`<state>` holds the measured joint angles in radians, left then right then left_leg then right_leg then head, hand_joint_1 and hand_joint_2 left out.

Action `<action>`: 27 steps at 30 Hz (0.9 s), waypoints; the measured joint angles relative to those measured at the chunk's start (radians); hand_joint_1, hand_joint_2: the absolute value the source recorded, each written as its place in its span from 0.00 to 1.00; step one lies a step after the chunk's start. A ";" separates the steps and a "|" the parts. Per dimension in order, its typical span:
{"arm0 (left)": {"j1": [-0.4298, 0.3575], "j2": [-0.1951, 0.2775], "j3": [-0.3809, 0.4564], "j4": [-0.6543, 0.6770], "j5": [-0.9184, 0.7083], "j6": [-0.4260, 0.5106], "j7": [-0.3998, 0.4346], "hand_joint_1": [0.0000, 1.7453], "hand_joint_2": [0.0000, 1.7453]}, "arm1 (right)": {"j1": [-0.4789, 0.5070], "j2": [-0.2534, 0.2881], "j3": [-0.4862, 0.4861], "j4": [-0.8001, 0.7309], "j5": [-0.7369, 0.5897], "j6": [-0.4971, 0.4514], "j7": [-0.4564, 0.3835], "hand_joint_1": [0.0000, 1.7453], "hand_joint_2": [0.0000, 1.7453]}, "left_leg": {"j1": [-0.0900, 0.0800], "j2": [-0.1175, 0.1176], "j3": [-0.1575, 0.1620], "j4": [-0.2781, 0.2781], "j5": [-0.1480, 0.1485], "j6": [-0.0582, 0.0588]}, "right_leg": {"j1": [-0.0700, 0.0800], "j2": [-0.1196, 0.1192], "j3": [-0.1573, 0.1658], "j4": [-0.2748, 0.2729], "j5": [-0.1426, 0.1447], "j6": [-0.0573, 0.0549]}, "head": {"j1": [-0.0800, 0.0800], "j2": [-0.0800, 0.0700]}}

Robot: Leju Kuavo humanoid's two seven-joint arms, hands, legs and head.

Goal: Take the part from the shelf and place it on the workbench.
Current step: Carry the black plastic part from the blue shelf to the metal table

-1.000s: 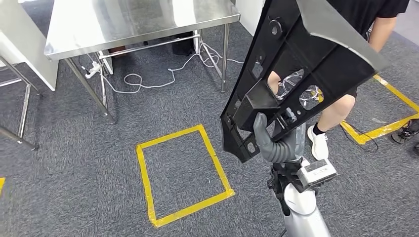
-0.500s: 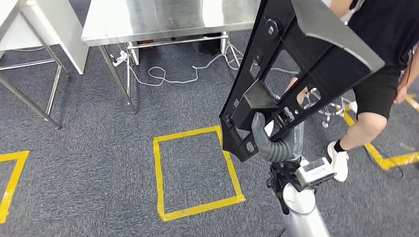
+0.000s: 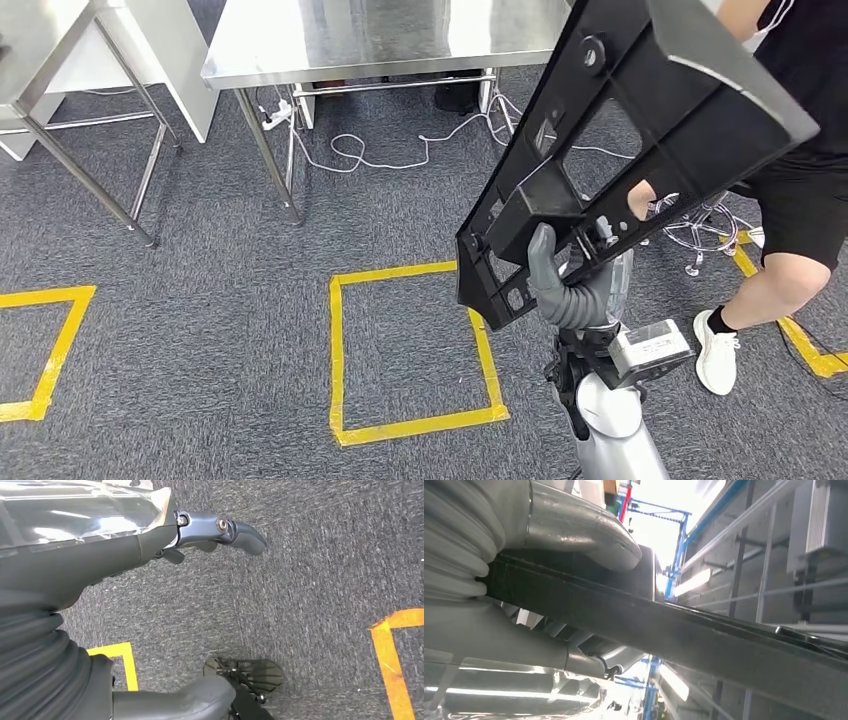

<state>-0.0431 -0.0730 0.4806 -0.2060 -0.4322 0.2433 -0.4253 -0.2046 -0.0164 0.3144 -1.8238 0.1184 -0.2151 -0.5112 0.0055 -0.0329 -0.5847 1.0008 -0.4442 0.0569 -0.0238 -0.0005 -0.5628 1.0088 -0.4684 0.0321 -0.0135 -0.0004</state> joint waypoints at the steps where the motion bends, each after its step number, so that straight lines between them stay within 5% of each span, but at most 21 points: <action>1: 0.000 0.000 0.001 0.000 0.000 0.000 -0.001 0.00 1.00 | 0.000 0.000 0.000 0.000 0.001 0.000 0.000 1.00 1.00 | 0.001 0.001 0.002 -0.002 0.000 0.000 | 0.001 0.001 0.000 0.000 0.000 -0.002 | 0.000 0.000; 8: 0.000 0.002 0.002 0.000 0.000 -0.002 -0.003 0.00 1.00 | 0.001 0.000 0.000 0.000 0.002 -0.001 0.001 1.00 1.00 | 0.005 0.001 0.002 -0.001 -0.003 -0.010 | 0.002 0.001 0.001 0.000 -0.002 -0.009 | 0.000 0.000; 13: 0.001 0.004 0.002 0.000 0.000 -0.003 -0.004 0.00 1.00 | 0.002 0.002 0.000 -0.001 0.003 -0.001 0.001 1.00 1.00 | 0.007 0.004 0.021 -0.034 0.008 -0.003 | 0.004 0.000 0.002 -0.002 -0.004 -0.004 | 0.000 0.000; 15: 0.001 0.002 0.002 0.000 0.000 -0.004 -0.004 0.00 1.00 | 0.002 0.002 0.001 -0.001 0.004 -0.001 0.003 1.00 1.00 | 0.013 0.007 0.039 -0.062 0.023 -0.003 | 0.008 0.000 -0.031 0.064 -0.037 -0.009 | 0.002 0.000; 17: 0.000 0.002 0.002 0.000 0.000 -0.004 -0.005 0.00 1.00 | 0.005 0.001 0.002 0.000 0.004 -0.001 0.004 1.00 1.00 | 0.013 0.009 0.040 -0.065 0.024 -0.004 | 0.004 0.001 -0.099 0.194 -0.089 -0.011 | 0.003 0.000; 19: 0.001 0.001 0.002 0.000 0.000 -0.005 -0.005 0.00 1.00 | 0.010 0.000 0.002 0.000 0.004 -0.001 0.004 1.00 1.00 | 0.015 0.008 0.039 -0.062 0.021 -0.008 | -0.004 0.001 -0.136 0.258 -0.101 0.003 | 0.003 0.000; 21: 0.003 0.000 0.002 0.000 0.000 -0.005 -0.005 0.00 1.00 | 0.012 -0.001 0.002 0.000 0.004 -0.001 0.004 1.00 1.00 | 0.021 0.006 0.038 -0.052 0.014 -0.020 | -0.014 0.000 -0.089 0.162 -0.053 0.031 | 0.003 0.000; 23: 0.003 0.001 0.002 0.000 0.000 -0.006 -0.005 0.00 1.00 | 0.011 -0.001 0.002 0.000 0.004 -0.001 0.004 1.00 1.00 | 0.024 0.003 0.032 -0.029 -0.001 -0.040 | -0.019 0.002 -0.027 0.042 -0.011 0.040 | 0.005 0.000; 27: 0.003 0.003 0.002 0.000 0.000 -0.005 -0.005 0.00 1.00 | 0.012 0.000 0.002 0.000 0.003 -0.001 0.005 1.00 1.00 | 0.026 0.002 0.022 -0.010 -0.015 -0.063 | -0.014 0.005 -0.008 0.012 -0.002 0.000 | 0.002 0.000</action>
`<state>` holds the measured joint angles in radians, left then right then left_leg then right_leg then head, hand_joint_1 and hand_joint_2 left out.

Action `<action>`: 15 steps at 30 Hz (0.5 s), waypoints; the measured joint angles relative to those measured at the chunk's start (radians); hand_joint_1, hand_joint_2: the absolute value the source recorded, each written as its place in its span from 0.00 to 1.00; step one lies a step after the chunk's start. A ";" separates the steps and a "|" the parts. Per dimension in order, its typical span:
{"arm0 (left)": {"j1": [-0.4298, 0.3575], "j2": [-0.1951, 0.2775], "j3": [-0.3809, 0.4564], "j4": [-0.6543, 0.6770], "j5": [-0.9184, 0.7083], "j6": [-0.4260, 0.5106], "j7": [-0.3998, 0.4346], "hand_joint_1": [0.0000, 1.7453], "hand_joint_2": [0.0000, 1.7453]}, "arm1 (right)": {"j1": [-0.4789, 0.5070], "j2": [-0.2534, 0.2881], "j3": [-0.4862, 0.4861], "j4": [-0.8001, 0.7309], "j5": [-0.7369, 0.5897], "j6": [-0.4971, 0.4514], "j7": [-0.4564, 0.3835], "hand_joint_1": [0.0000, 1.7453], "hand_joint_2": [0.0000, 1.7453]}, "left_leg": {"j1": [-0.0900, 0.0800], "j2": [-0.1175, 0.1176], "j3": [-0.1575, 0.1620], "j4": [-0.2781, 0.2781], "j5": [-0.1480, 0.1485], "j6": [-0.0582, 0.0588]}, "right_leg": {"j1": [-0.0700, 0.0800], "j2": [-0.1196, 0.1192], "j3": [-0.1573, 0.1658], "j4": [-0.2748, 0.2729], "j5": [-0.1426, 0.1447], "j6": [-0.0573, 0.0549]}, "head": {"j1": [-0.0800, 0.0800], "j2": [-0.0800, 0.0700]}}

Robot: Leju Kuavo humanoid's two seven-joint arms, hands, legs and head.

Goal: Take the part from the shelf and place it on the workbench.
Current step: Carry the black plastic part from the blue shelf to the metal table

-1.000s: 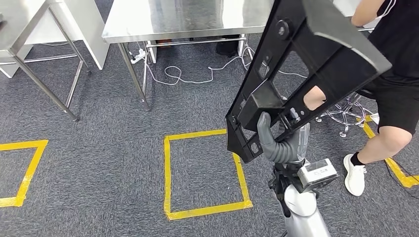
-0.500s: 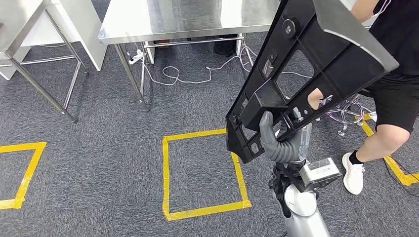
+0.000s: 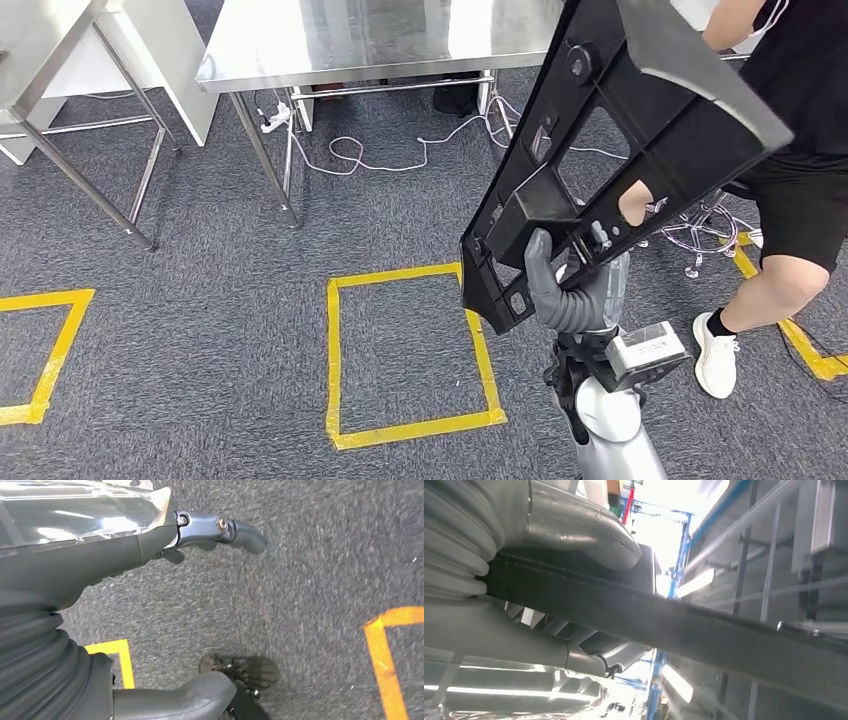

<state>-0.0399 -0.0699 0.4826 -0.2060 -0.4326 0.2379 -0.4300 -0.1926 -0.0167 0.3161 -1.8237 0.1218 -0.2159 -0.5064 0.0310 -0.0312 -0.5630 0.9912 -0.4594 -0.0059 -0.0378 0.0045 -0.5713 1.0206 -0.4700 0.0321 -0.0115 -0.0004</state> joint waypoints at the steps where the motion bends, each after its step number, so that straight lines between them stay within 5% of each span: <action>1: 0.000 0.000 0.000 0.000 0.000 0.000 0.000 0.00 1.00 | 0.000 0.000 0.000 0.000 0.000 0.000 0.000 1.00 1.00 | 0.003 0.004 -0.004 0.010 -0.007 -0.002 | 0.001 0.000 0.000 0.000 0.001 -0.007 | 0.000 0.000; 3: 0.000 0.000 0.000 0.000 0.000 0.000 0.000 0.00 1.00 | 0.000 0.001 -0.001 0.000 0.000 0.000 0.000 1.00 1.00 | 0.006 0.017 -0.037 0.085 -0.053 -0.006 | 0.002 -0.002 0.000 -0.001 0.002 -0.017 | -0.001 0.000; 5: 0.000 0.000 0.000 0.000 0.000 0.000 0.000 0.00 1.00 | 0.001 0.001 -0.001 0.000 0.000 0.000 0.000 1.00 1.00 | 0.005 0.026 -0.107 0.225 -0.119 -0.007 | 0.008 -0.004 -0.001 0.000 0.000 -0.022 | -0.001 0.000; 7: 0.002 0.000 0.000 0.000 0.000 0.000 0.000 0.00 1.00 | 0.002 0.001 -0.001 0.000 0.000 0.000 0.000 1.00 1.00 | 0.004 0.027 -0.152 0.308 -0.138 -0.002 | 0.016 -0.006 -0.001 0.000 -0.001 -0.024 | -0.001 0.000; 8: 0.002 0.000 0.000 0.000 0.000 0.000 0.000 0.00 1.00 | 0.002 0.001 -0.001 0.000 0.000 0.000 0.000 1.00 1.00 | 0.002 0.027 -0.147 0.292 -0.118 0.005 | 0.019 -0.006 0.001 0.000 -0.002 -0.025 | -0.001 0.000; 11: 0.001 0.001 0.000 0.000 0.000 0.000 0.000 0.00 1.00 | 0.002 0.003 -0.001 0.000 0.000 0.000 0.000 1.00 1.00 | -0.013 0.032 -0.053 0.096 -0.023 0.036 | 0.027 -0.006 0.006 -0.001 -0.003 -0.026 | 0.000 0.000; 13: -0.001 0.002 0.000 0.000 0.000 0.000 0.000 0.00 1.00 | 0.001 0.005 -0.001 0.000 0.000 0.000 0.000 1.00 1.00 | -0.025 0.037 -0.023 0.029 -0.005 0.048 | 0.026 -0.007 0.007 -0.003 -0.004 -0.023 | 0.001 0.000; 15: -0.001 0.002 0.000 0.000 0.001 0.002 -0.001 0.00 1.00 | 0.000 0.007 -0.001 0.000 0.000 0.000 0.000 1.00 1.00 | -0.033 0.037 -0.021 0.022 -0.004 0.051 | 0.024 -0.009 0.008 -0.008 -0.003 -0.015 | -0.001 0.000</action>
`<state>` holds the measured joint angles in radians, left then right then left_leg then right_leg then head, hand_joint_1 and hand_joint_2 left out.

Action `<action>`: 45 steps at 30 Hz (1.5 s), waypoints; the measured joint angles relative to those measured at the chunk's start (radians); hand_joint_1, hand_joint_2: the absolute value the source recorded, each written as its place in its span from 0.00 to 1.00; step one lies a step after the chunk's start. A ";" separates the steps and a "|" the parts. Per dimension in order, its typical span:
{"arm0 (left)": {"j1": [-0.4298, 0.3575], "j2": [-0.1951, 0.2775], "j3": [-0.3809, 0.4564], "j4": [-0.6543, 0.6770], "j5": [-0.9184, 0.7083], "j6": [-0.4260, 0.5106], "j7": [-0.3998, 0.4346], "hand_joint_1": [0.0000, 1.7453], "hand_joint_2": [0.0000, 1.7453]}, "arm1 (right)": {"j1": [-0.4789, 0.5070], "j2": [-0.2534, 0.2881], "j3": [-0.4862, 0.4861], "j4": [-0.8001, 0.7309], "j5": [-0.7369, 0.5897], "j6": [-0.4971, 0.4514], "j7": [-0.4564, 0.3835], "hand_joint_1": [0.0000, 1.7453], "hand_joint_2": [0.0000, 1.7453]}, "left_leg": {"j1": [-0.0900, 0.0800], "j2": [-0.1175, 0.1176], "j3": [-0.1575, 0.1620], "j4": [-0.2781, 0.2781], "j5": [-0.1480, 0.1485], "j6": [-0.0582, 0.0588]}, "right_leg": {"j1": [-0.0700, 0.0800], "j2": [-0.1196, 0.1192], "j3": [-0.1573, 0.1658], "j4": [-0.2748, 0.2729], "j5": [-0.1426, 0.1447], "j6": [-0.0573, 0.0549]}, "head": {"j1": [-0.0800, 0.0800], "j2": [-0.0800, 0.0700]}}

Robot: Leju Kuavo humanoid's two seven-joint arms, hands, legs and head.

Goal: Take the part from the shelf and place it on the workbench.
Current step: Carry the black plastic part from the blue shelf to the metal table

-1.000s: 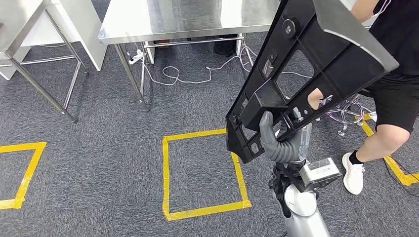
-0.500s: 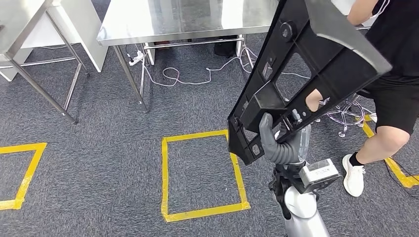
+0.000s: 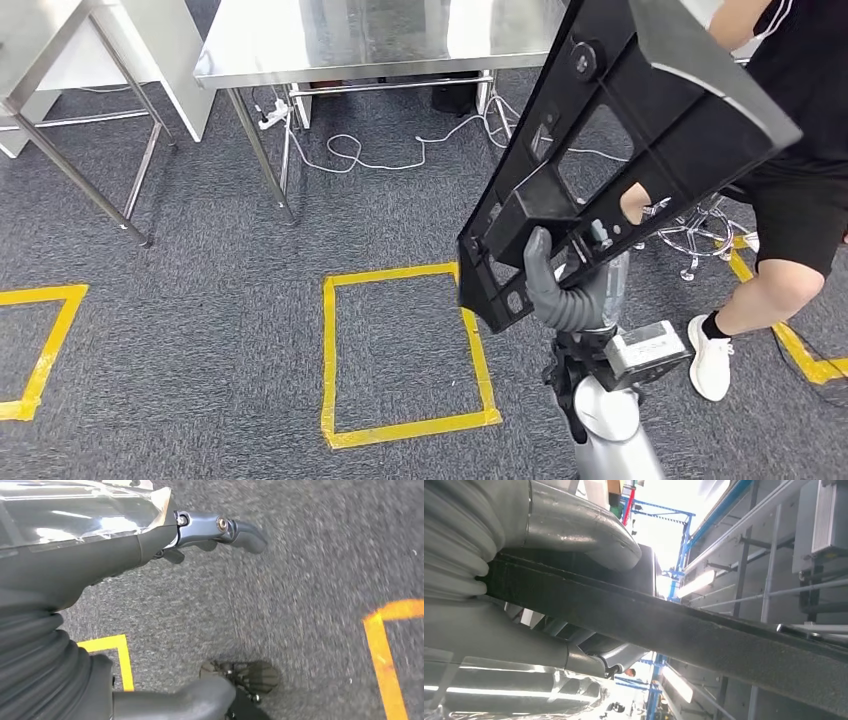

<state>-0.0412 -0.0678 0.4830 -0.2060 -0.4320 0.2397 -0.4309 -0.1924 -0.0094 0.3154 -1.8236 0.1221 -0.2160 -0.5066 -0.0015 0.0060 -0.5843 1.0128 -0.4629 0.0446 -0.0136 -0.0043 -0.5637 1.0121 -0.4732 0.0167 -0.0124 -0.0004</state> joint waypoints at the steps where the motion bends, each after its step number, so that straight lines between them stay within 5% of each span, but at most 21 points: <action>1: 0.001 0.000 0.000 0.000 0.000 0.001 0.000 0.00 1.00 | 0.000 0.001 0.000 0.000 0.000 0.000 0.000 1.00 1.00 | 0.001 -0.001 0.005 -0.010 0.005 0.002 | 0.001 -0.001 -0.001 -0.001 0.000 0.005 | 0.000 0.000; 3: 0.001 -0.001 0.000 0.000 0.000 0.001 -0.001 0.00 1.00 | -0.001 0.001 0.000 0.000 0.000 -0.001 0.000 1.00 1.00 | 0.005 -0.003 0.019 -0.031 0.017 0.005 | 0.003 -0.001 -0.017 0.031 -0.018 0.008 | 0.002 0.000; 6: 0.000 -0.002 0.000 0.000 0.000 0.001 -0.001 0.00 1.00 | -0.003 0.000 0.000 0.001 0.000 -0.002 0.000 1.00 1.00 | 0.005 -0.005 0.023 -0.038 0.021 0.009 | 0.001 0.001 -0.107 0.204 -0.087 -0.001 | 0.006 0.000; 8: 0.001 -0.002 0.000 0.000 0.000 0.000 -0.001 0.00 1.00 | -0.003 -0.001 0.000 0.002 0.000 -0.003 0.001 1.00 1.00 | 0.003 -0.009 0.024 -0.037 0.019 0.009 | 0.000 0.001 -0.137 0.250 -0.087 0.008 | 0.006 0.000; 10: 0.001 -0.003 0.000 0.000 0.000 0.002 0.000 0.00 1.00 | -0.004 -0.002 0.001 0.003 -0.001 -0.002 0.001 1.00 1.00 | 0.003 -0.014 0.027 -0.033 0.014 0.006 | -0.001 0.001 -0.096 0.157 -0.038 0.025 | 0.006 0.000; 12: 0.001 -0.004 0.000 0.000 0.000 0.006 0.001 0.00 1.00 | -0.006 -0.002 0.001 0.003 -0.003 0.000 0.002 1.00 1.00 | -0.002 -0.018 0.026 -0.023 0.004 -0.003 | -0.001 0.001 -0.038 0.037 0.005 0.027 | 0.006 0.000; 17: 0.000 -0.004 0.001 -0.001 -0.006 0.013 0.001 0.00 1.00 | -0.016 -0.002 0.002 0.004 -0.009 0.000 0.001 1.00 1.00 | 0.003 -0.017 0.021 0.002 -0.022 -0.029 | -0.005 0.003 -0.008 -0.009 0.013 -0.011 | 0.001 0.000; 19: -0.001 -0.005 0.001 -0.001 -0.009 0.013 0.000 0.00 1.00 | -0.019 -0.001 0.002 0.003 -0.009 0.000 0.001 1.00 1.00 | 0.008 -0.013 -0.014 0.081 -0.064 -0.042 | -0.011 0.002 0.001 -0.012 0.011 -0.023 | -0.002 0.000; 21: 0.000 -0.005 0.001 -0.001 -0.009 0.013 0.000 0.00 1.00 | -0.019 -0.001 0.002 0.004 -0.009 0.000 0.000 1.00 1.00 | 0.013 -0.011 -0.089 0.214 -0.121 -0.053 | -0.010 0.002 0.005 -0.011 0.005 -0.029 | -0.004 0.000; 23: 0.003 -0.005 0.001 -0.001 -0.009 0.013 0.000 0.00 1.00 | -0.017 -0.002 0.002 0.004 -0.009 0.000 0.000 1.00 1.00 | 0.018 -0.010 -0.138 0.280 -0.126 -0.058 | -0.010 0.002 0.010 -0.011 0.000 -0.029 | -0.005 0.000; 24: 0.003 -0.005 0.001 -0.001 -0.009 0.013 0.000 0.00 1.00 | -0.016 -0.002 0.002 0.005 -0.009 0.000 0.000 1.00 1.00 | 0.020 -0.010 -0.135 0.256 -0.099 -0.058 | -0.011 0.003 0.015 -0.011 -0.004 -0.027 | -0.005 0.000; 27: 0.002 -0.004 0.001 -0.001 -0.009 0.013 0.000 0.00 1.00 | -0.016 -0.002 0.002 0.005 -0.009 0.000 0.000 1.00 1.00 | 0.020 -0.006 -0.047 0.058 0.006 -0.047 | -0.009 0.004 0.034 -0.012 -0.019 -0.014 | -0.004 0.000; 29: 0.002 -0.004 0.001 -0.001 -0.009 0.013 0.000 0.00 1.00 | -0.017 -0.002 0.002 0.005 -0.009 0.000 0.000 1.00 1.00 | 0.012 -0.007 -0.018 0.001 0.020 -0.034 | -0.006 0.004 0.040 -0.014 -0.028 -0.002 | -0.004 0.000; 33: 0.003 -0.005 0.001 -0.001 -0.009 0.013 0.000 0.00 1.00 | -0.017 -0.002 0.002 0.005 -0.008 0.000 0.000 1.00 1.00 | 0.007 -0.010 -0.001 -0.016 0.018 -0.005 | -0.002 0.001 0.033 0.005 -0.045 0.018 | -0.002 0.000; 36: 0.002 -0.005 0.001 -0.001 -0.009 0.012 -0.001 0.00 1.00 | -0.015 -0.004 0.003 0.006 -0.008 0.000 -0.001 1.00 1.00 | 0.005 -0.010 0.015 -0.025 0.010 0.014 | -0.001 0.002 -0.069 0.186 -0.108 0.008 | 0.002 0.000; 38: 0.003 -0.005 0.001 -0.001 -0.009 0.012 -0.001 0.00 1.00 | -0.009 -0.007 0.003 0.007 -0.008 0.000 -0.001 1.00 1.00 | 0.002 -0.013 0.025 -0.024 0.000 0.019 | -0.002 0.002 -0.137 0.278 -0.121 0.011 | 0.003 0.000; 40: 0.005 -0.006 0.001 -0.001 -0.009 0.011 -0.001 0.00 1.00 | -0.006 -0.009 0.003 0.008 -0.008 0.000 -0.001 1.00 1.00 | -0.001 -0.018 0.041 -0.024 -0.011 0.017 | -0.001 0.002 -0.126 0.218 -0.070 0.025 | 0.004 0.000; 42: 0.005 -0.007 0.001 -0.001 -0.009 0.011 -0.001 0.00 1.00 | -0.007 -0.010 0.003 0.008 -0.008 0.000 -0.001 1.00 1.00 | -0.005 -0.021 0.059 -0.023 -0.026 0.011 | 0.001 0.002 -0.068 0.076 0.001 0.032 | 0.005 0.000; 45: 0.004 -0.007 0.001 -0.001 -0.009 0.011 -0.001 0.00 1.00 | -0.008 -0.010 0.003 0.009 -0.008 -0.001 -0.001 1.00 1.00 | -0.009 -0.024 0.070 -0.021 -0.046 -0.003 | 0.008 0.003 -0.027 -0.005 0.029 0.008 | 0.004 0.000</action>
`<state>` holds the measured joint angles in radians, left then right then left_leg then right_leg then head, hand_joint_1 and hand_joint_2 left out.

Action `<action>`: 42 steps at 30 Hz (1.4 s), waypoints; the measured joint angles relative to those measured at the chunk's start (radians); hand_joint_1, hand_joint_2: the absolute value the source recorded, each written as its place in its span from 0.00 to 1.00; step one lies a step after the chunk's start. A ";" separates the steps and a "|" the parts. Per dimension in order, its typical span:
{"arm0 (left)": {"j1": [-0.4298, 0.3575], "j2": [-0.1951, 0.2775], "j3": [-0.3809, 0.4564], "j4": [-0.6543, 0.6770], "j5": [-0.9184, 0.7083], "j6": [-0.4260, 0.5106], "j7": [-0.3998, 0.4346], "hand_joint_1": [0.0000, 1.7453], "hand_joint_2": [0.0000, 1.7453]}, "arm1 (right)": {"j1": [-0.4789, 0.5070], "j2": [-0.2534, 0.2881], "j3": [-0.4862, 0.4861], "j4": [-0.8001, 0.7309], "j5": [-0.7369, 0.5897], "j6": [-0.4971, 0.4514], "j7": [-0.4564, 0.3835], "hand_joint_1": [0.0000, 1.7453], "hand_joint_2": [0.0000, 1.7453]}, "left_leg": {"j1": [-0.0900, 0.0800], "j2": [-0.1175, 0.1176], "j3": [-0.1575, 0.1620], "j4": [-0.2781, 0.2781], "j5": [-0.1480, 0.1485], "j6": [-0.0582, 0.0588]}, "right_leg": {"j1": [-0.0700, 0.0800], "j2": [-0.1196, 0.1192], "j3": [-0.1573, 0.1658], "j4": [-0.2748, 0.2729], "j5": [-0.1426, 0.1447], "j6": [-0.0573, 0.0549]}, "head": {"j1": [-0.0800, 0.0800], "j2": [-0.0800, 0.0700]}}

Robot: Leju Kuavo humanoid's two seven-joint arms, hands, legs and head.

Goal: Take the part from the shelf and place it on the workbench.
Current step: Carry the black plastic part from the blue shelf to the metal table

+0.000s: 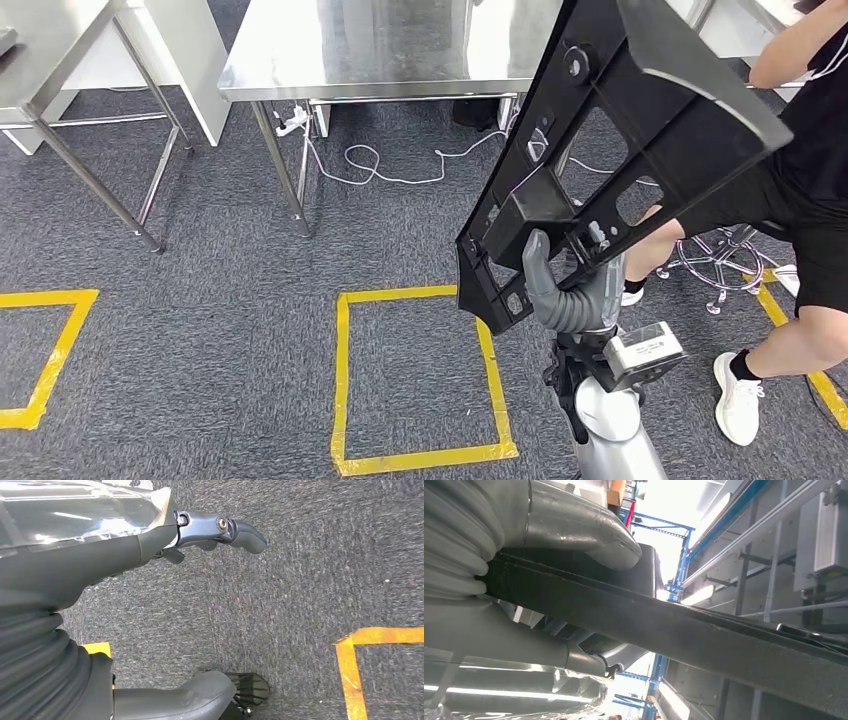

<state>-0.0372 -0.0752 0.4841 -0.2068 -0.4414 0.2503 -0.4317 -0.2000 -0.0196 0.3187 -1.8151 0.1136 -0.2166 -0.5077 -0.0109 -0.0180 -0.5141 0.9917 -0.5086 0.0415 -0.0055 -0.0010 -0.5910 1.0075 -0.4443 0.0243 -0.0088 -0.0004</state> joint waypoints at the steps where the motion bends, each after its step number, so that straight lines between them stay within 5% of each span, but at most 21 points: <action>1: 0.000 0.000 0.000 0.000 0.000 0.000 0.000 0.00 1.00 | 0.000 0.000 0.000 0.000 0.000 -0.001 0.000 1.00 1.00 | 0.002 0.000 0.002 0.000 -0.004 -0.005 | 0.000 0.001 0.004 -0.001 -0.001 -0.009 | 0.000 0.000; 4: -0.002 0.002 0.000 -0.001 -0.001 -0.001 0.000 0.00 1.00 | -0.001 0.000 -0.001 -0.001 0.000 -0.003 0.000 1.00 1.00 | 0.010 0.007 -0.018 0.049 -0.033 -0.025 | -0.011 0.001 0.021 -0.010 -0.007 -0.031 | -0.005 0.000; 7: -0.001 0.001 0.001 -0.001 -0.001 -0.002 0.000 0.00 1.00 | -0.001 0.002 -0.001 -0.001 0.000 -0.004 0.000 1.00 1.00 | 0.021 0.011 -0.128 0.232 -0.096 -0.046 | -0.013 0.001 0.035 -0.012 -0.018 -0.045 | -0.011 0.000; 9: 0.001 0.001 0.004 0.000 -0.001 -0.002 0.001 0.00 1.00 | 0.001 0.002 -0.001 -0.001 0.000 -0.006 0.000 1.00 1.00 | 0.028 0.012 -0.184 0.284 -0.082 -0.054 | -0.013 0.003 0.043 -0.012 -0.027 -0.045 | -0.011 0.000; 10: 0.001 0.001 0.005 0.000 -0.002 -0.002 0.001 0.00 1.00 | 0.002 0.002 -0.001 -0.001 -0.001 -0.007 0.000 1.00 1.00 | 0.031 0.014 -0.183 0.255 -0.048 -0.055 | -0.013 0.004 0.050 -0.012 -0.032 -0.043 | -0.012 0.000; 13: 0.000 0.001 0.009 0.000 -0.002 -0.001 0.002 0.00 1.00 | 0.000 0.002 -0.002 -0.001 -0.002 -0.010 0.000 1.00 1.00 | 0.030 0.016 -0.113 0.075 0.054 -0.044 | -0.011 0.004 0.068 -0.013 -0.049 -0.031 | -0.011 0.000; 18: -0.001 0.000 0.015 0.000 -0.002 -0.001 0.003 0.00 1.00 | -0.003 0.002 -0.002 -0.002 -0.002 -0.013 0.001 1.00 1.00 | 0.019 0.013 -0.066 0.004 0.055 -0.005 | -0.007 0.002 0.075 -0.008 -0.073 -0.001 | -0.011 0.000; 20: -0.001 -0.001 0.015 0.000 -0.002 0.000 0.003 0.00 1.00 | -0.005 0.002 -0.003 -0.003 -0.002 -0.013 0.001 1.00 1.00 | 0.023 0.014 -0.047 -0.009 0.057 0.008 | -0.008 0.001 0.040 0.068 -0.104 -0.002 | -0.007 0.000; 23: -0.001 -0.002 0.015 0.000 -0.002 0.000 0.003 0.00 1.00 | 0.001 0.001 -0.003 -0.002 -0.003 -0.014 0.001 1.00 1.00 | 0.021 0.014 -0.033 -0.010 0.043 0.016 | -0.011 0.002 -0.081 0.254 -0.155 -0.003 | -0.005 0.000; 25: 0.000 -0.004 0.016 0.000 -0.002 0.000 0.003 0.00 1.00 | 0.004 0.000 -0.003 -0.002 -0.002 -0.014 0.003 1.00 1.00 | 0.021 0.010 -0.017 -0.009 0.028 0.013 | -0.013 0.001 -0.107 0.248 -0.120 0.015 | -0.004 0.000; 27: 0.001 -0.006 0.016 0.000 -0.002 0.000 0.003 0.00 1.00 | 0.004 0.001 -0.003 -0.002 -0.002 -0.014 0.004 1.00 1.00 | 0.020 0.007 0.001 -0.008 0.010 0.004 | -0.019 -0.001 -0.067 0.119 -0.040 0.034 | -0.003 0.000; 28: 0.001 -0.007 0.016 0.000 -0.002 0.000 0.003 0.00 1.00 | 0.003 0.001 -0.003 -0.002 -0.002 -0.014 0.004 1.00 1.00 | 0.018 0.005 0.007 -0.007 -0.001 -0.002 | -0.020 -0.002 -0.042 0.060 -0.011 0.035 | -0.003 0.000; 30: 0.000 -0.007 0.018 0.000 -0.002 0.000 0.003 0.00 1.00 | 0.003 0.002 -0.003 -0.002 -0.002 -0.014 0.006 1.00 1.00 | 0.015 0.004 0.013 -0.006 -0.017 -0.015 | -0.018 -0.002 -0.016 0.008 0.009 0.018 | -0.004 0.000; 34: -0.003 -0.008 0.021 0.000 -0.002 0.002 0.003 0.00 1.00 | -0.002 0.004 -0.004 -0.003 -0.001 -0.014 0.010 1.00 1.00 | 0.023 0.010 0.013 0.023 -0.046 -0.035 | -0.020 0.004 0.001 0.003 -0.006 -0.018 | -0.009 0.000; 38: -0.003 -0.010 0.024 0.000 -0.002 0.003 0.002 0.00 1.00 | -0.006 0.009 -0.004 -0.004 0.001 -0.013 0.011 1.00 1.00 | 0.027 0.014 -0.138 0.268 -0.125 -0.050 | -0.017 0.004 0.022 0.002 -0.027 -0.041 | -0.013 0.000; 40: -0.001 -0.010 0.024 0.000 -0.002 0.003 0.002 0.00 1.00 | -0.006 0.009 -0.004 -0.003 0.001 -0.012 0.012 1.00 1.00 | 0.027 0.014 -0.182 0.281 -0.085 -0.046 | -0.014 0.007 0.035 0.002 -0.039 -0.041 | -0.014 0.000; 42: 0.000 -0.010 0.024 0.000 -0.002 0.003 0.002 0.00 1.00 | -0.008 0.010 -0.004 -0.003 0.001 -0.011 0.013 1.00 1.00 | 0.024 0.014 -0.157 0.163 0.015 -0.033 | -0.012 0.010 0.053 0.001 -0.053 -0.038 | -0.013 0.000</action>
<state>-0.0375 -0.0852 0.5085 -0.2071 -0.4429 0.2537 -0.4298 -0.2077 -0.0094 0.3143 -1.8181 0.1144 -0.2276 -0.4952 0.0131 -0.0038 -0.6707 1.1549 -0.4941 0.0090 -0.0176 0.0086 -0.5381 1.0088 -0.4978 -0.0140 -0.0222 -0.0004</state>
